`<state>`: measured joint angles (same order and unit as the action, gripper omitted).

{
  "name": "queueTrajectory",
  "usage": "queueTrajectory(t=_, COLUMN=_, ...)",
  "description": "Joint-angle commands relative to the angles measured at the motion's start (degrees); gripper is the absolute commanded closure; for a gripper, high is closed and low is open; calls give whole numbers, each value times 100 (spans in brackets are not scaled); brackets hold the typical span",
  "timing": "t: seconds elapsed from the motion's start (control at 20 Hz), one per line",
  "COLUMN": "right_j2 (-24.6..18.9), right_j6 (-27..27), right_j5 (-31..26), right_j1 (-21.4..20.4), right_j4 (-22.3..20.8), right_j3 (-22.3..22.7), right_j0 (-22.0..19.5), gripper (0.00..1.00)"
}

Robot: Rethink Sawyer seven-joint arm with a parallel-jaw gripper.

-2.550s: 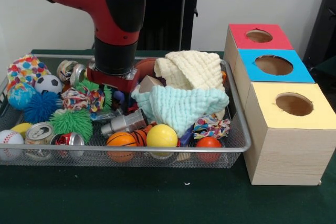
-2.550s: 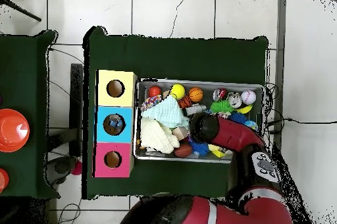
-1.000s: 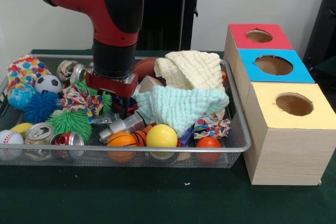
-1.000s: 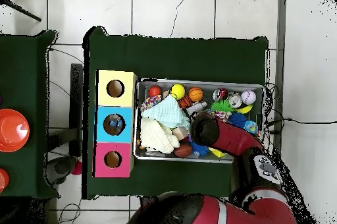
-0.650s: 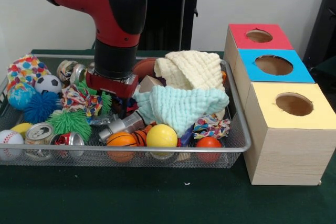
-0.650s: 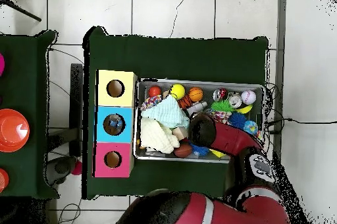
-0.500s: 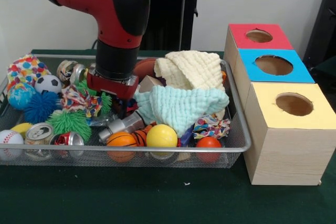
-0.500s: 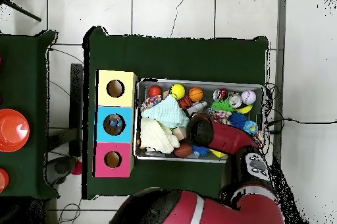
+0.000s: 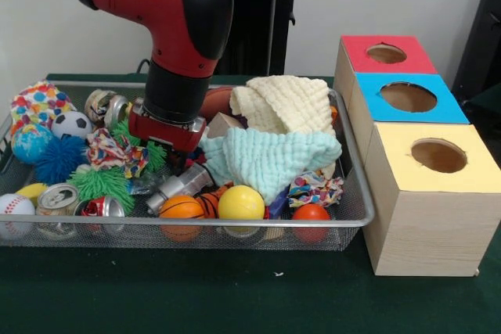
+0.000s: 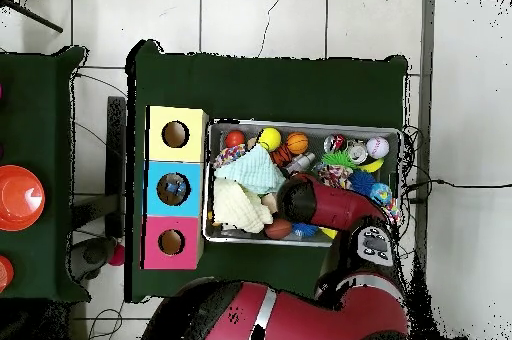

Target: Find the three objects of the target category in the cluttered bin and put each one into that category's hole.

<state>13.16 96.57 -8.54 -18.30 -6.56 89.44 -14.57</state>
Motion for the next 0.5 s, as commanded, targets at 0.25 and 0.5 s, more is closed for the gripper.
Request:
queueTrajectory(t=0.25, right_j2=-263, right_j6=732, right_j5=846, right_j1=525, right_j4=-177, right_j3=-445, right_j0=-196, gripper=100)
queueTrajectory(t=0.5, right_j2=-293, right_j6=666, right_j5=743, right_j1=438, right_j4=-191, right_j3=-409, right_j0=-190, gripper=100)
